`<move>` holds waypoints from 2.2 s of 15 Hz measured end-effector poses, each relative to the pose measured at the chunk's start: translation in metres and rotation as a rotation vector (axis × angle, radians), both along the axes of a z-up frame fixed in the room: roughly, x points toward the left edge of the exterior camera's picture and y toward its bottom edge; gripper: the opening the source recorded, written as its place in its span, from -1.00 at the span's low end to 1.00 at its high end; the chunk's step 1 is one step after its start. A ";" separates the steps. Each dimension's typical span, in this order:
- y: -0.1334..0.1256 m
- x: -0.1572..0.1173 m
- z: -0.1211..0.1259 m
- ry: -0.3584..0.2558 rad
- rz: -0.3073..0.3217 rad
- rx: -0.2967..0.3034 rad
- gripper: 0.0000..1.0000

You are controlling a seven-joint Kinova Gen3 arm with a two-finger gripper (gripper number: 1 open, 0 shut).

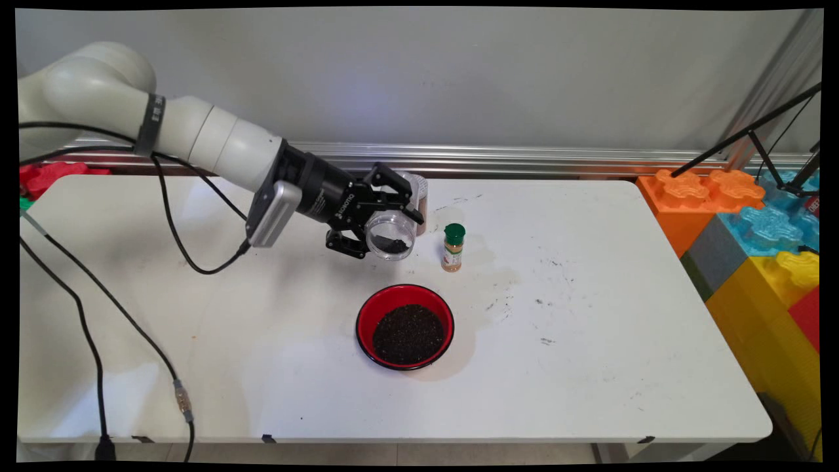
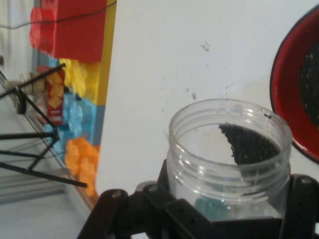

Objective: Pour the black seasoning powder in the red bowl

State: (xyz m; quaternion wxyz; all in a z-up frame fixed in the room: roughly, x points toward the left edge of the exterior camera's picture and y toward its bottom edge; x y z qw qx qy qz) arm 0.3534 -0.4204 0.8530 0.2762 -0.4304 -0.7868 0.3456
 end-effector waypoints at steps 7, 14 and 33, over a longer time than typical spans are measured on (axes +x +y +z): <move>-0.017 0.007 0.008 0.069 0.152 0.232 -1.00; -0.032 0.011 0.014 0.138 0.303 0.445 -1.00; -0.064 0.025 0.034 0.341 0.645 0.934 -1.00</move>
